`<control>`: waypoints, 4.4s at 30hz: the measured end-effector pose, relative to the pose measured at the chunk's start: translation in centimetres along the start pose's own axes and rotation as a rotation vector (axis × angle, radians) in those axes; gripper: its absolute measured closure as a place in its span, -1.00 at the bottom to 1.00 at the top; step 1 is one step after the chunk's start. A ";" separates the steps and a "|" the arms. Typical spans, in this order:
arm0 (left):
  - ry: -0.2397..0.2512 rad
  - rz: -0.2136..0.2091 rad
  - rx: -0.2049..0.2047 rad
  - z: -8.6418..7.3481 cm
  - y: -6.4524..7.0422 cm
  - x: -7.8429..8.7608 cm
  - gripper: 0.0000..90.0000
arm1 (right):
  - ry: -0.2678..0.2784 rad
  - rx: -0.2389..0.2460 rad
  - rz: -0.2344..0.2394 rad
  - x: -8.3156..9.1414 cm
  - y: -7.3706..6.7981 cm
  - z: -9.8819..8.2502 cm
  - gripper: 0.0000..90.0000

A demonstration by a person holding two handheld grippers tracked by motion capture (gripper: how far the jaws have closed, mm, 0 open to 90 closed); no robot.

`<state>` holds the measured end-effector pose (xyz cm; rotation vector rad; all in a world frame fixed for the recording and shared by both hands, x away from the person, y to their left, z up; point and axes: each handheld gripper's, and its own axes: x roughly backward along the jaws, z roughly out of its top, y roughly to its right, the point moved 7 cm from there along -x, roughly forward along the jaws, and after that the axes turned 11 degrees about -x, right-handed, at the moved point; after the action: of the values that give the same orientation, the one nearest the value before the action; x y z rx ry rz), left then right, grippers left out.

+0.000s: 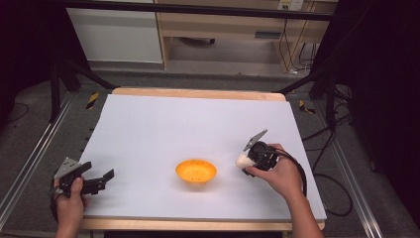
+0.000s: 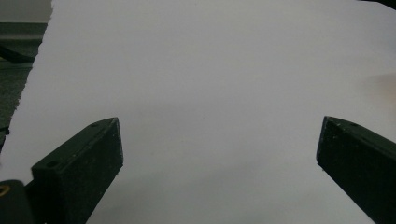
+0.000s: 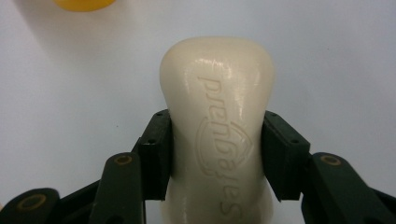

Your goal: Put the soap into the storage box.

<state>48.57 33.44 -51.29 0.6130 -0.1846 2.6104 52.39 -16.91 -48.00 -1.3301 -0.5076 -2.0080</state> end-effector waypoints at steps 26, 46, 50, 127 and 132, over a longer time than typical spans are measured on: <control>-0.002 0.000 -0.001 0.0 0.0 0.0 -1.00 | 0.015 0.099 0.052 1.1 -2.9 3.3 0.11; -0.004 0.001 -0.003 0.0 0.1 -0.1 -1.00 | -0.013 0.229 0.078 1.5 -5.0 5.0 0.10; -0.005 -0.001 -0.001 0.0 0.1 -0.1 -1.00 | -0.009 0.254 0.090 1.6 -5.4 5.6 0.11; -0.004 -0.010 0.005 0.0 0.0 0.0 -1.00 | -0.090 0.490 0.125 -4.0 -11.8 10.3 0.10; -0.004 -0.010 0.004 0.0 0.0 0.0 -1.00 | -0.094 0.493 0.112 -4.3 -11.6 10.3 0.10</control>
<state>48.59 33.40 -51.32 0.6191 -0.1765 2.6009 52.00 -0.81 -47.23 -1.1170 -0.8846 -1.5964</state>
